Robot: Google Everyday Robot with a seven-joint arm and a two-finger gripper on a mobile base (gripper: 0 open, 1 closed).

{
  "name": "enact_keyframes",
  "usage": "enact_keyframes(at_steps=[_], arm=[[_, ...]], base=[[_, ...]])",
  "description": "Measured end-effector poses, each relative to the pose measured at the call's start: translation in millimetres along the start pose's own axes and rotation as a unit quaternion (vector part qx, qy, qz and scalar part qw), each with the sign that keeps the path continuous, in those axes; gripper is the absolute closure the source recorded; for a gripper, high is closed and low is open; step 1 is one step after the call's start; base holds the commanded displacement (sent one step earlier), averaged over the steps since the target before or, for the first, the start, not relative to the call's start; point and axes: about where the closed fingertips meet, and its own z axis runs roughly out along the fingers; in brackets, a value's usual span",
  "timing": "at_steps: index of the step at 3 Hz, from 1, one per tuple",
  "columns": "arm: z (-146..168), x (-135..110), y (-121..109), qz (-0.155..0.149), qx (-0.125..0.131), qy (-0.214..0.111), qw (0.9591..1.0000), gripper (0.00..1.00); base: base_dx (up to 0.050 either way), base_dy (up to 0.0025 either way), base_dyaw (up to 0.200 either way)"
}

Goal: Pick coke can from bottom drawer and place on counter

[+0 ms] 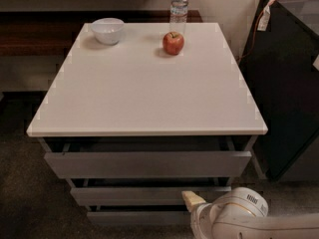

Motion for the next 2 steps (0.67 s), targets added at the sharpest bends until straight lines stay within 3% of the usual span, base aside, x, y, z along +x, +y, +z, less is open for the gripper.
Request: enact_keyframes(at_steps=[2], arm=[[25.1, 10.8, 10.4, -0.015, -0.025, 0.008, 0.9995, 0.00]], base=[[0.000, 0.00000, 0.000]])
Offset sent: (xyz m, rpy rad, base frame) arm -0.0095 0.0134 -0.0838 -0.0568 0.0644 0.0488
